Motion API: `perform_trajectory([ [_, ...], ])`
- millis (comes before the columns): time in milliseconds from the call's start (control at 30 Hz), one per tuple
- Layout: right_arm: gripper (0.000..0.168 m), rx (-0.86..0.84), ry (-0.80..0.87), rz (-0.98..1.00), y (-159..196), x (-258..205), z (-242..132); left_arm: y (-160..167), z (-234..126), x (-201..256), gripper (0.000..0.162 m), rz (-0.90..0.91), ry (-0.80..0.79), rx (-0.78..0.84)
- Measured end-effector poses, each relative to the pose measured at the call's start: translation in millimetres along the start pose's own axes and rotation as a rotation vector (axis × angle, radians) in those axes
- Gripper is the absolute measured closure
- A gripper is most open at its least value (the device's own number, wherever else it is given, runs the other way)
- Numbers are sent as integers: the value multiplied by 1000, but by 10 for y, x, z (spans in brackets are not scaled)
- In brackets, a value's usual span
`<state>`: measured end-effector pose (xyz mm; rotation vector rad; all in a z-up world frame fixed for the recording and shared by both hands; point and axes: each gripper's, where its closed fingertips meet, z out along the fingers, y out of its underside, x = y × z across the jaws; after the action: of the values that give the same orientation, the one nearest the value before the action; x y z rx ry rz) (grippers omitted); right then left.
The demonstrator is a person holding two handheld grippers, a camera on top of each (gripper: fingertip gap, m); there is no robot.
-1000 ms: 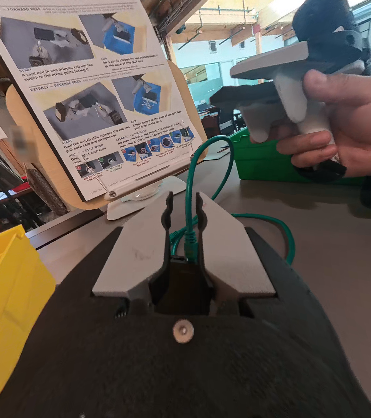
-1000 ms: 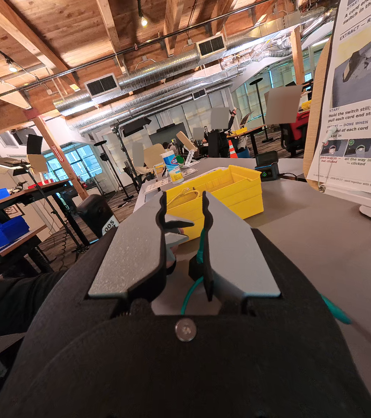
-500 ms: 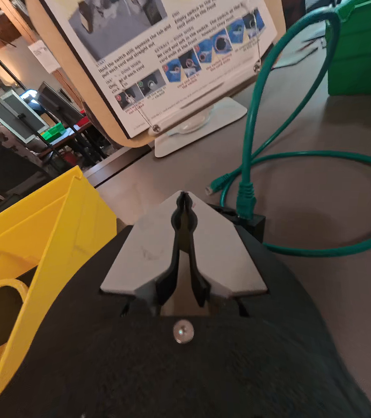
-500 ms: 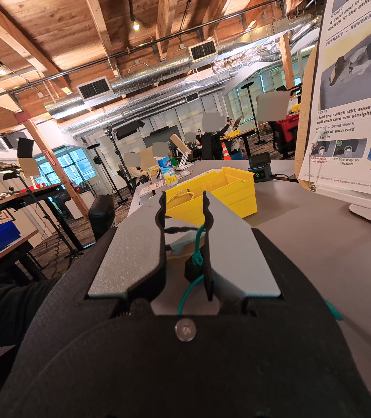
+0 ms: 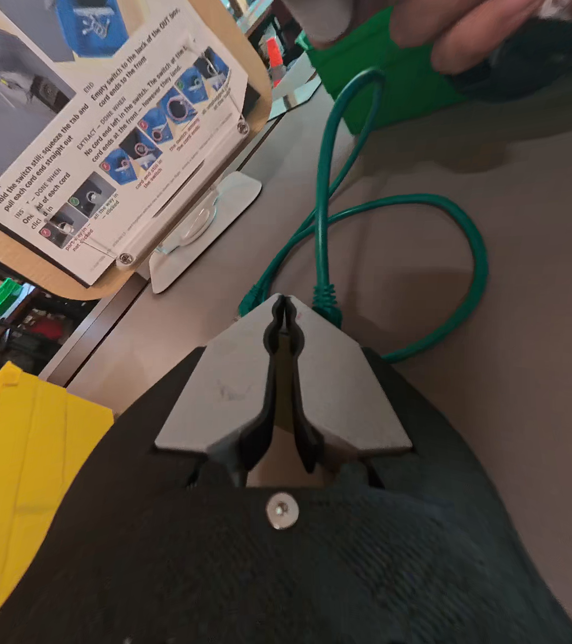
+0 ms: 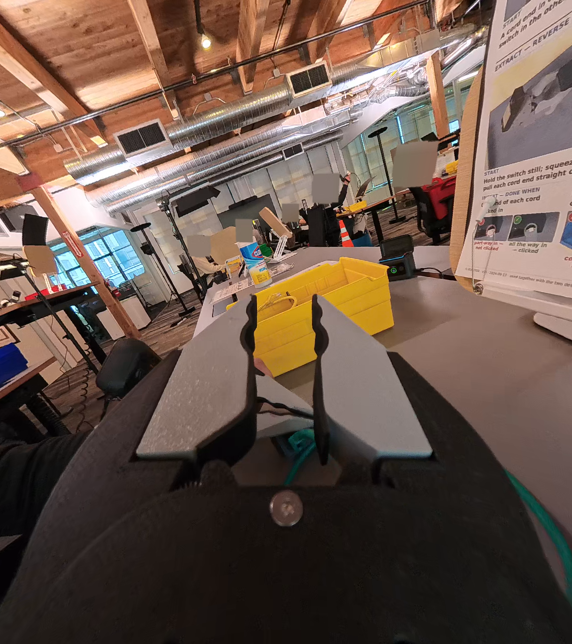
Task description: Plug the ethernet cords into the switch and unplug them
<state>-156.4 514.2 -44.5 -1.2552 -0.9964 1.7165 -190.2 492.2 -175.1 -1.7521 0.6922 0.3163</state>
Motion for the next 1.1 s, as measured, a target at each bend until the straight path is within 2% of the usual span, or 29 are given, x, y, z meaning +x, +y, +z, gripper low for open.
perform_trajectory([
  [167,140,3,-2,0,-6,-5,-5,-164,-117,-49,162,-85,18,128],
  [367,140,-14,-8,-10,26,-33,19,-295,-165,-16,162,-110,3,190],
  [467,141,-9,-8,-9,21,-28,14,-403,-250,25,162,-192,28,246],
  [500,141,-6,-11,-5,19,-27,12,-424,-288,59,152,-222,54,255],
  [567,140,-10,-16,4,33,-24,17,-395,-357,106,142,-270,90,226],
  [667,140,-19,-19,6,59,-29,32,-484,-615,152,128,-304,151,222],
  [833,141,-28,-28,-3,74,-69,51,-804,-1288,-339,126,-258,109,206],
  [900,141,-27,-33,1,72,-79,54,-731,-1503,-753,124,-276,45,101],
  [1000,141,-24,-41,4,65,-97,54,-362,-1752,-1474,128,-295,-138,-76],
  [1033,141,-24,-41,3,65,-100,55,-186,-1786,-1601,128,-324,-150,-135],
  [1100,141,-22,-46,4,58,-110,54,212,-1758,-1552,126,-443,-28,-282],
])
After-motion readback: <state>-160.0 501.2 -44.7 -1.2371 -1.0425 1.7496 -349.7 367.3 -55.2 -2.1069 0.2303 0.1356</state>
